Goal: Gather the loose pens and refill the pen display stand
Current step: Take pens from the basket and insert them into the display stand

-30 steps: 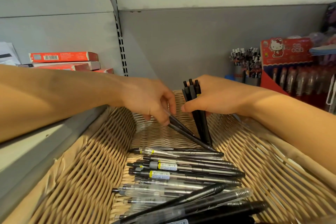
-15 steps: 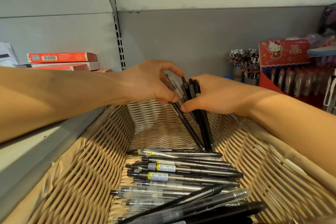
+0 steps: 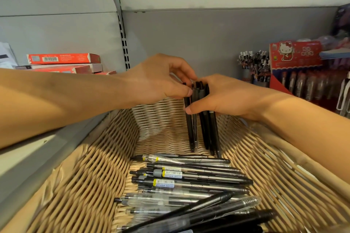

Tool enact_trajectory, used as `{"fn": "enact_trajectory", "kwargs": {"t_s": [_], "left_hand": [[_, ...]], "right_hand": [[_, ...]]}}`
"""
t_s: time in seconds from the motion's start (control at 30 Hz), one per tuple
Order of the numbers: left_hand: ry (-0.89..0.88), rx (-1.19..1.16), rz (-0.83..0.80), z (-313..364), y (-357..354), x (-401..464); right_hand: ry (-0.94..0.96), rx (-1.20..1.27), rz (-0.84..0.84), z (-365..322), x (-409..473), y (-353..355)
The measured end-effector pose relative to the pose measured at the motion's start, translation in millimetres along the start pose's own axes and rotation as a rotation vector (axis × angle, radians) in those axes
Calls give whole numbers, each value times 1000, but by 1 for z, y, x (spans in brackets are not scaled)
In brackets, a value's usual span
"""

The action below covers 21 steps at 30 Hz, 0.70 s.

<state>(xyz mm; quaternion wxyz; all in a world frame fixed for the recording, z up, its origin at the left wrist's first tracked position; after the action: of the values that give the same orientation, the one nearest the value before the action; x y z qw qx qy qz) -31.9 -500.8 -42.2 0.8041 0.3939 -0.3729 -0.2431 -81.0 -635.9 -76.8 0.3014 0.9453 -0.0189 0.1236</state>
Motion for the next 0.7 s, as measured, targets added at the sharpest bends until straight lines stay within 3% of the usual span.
{"fn": "enact_trajectory", "kwargs": {"t_s": [0.17,0.33,0.6,0.67,0.7], "left_hand": [[68,-114,-49,-6,-3,0],[211,-20,-352,-20,-24,-5],[203,-182,-426,-23,-24,-5],[218,-90,-430,-21,-22,-5],[174,88,-464,-20,-24,-7]], "right_hand": [[3,-19,-4,-1,0,-1],[62,-84,14,-4,2,-2],[98,-66,-31,-6,2,-5],[105,-82,-18,-5,3,-4],[110,-94,-7,-5,3,-4]]}}
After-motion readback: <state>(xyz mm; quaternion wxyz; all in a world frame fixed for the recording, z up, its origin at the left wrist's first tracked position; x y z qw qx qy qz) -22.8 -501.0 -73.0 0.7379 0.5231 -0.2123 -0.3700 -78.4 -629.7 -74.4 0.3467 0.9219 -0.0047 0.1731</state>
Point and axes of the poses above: each hand's wrist, its own x-axis towards the middle knuckle, its own y-axis out of the back of the hand, z = x × y, the point moved 5 cm from there along x, towards the middle knuckle, and after that the axes turned 14 degrees about x, right-handed, at the moved point
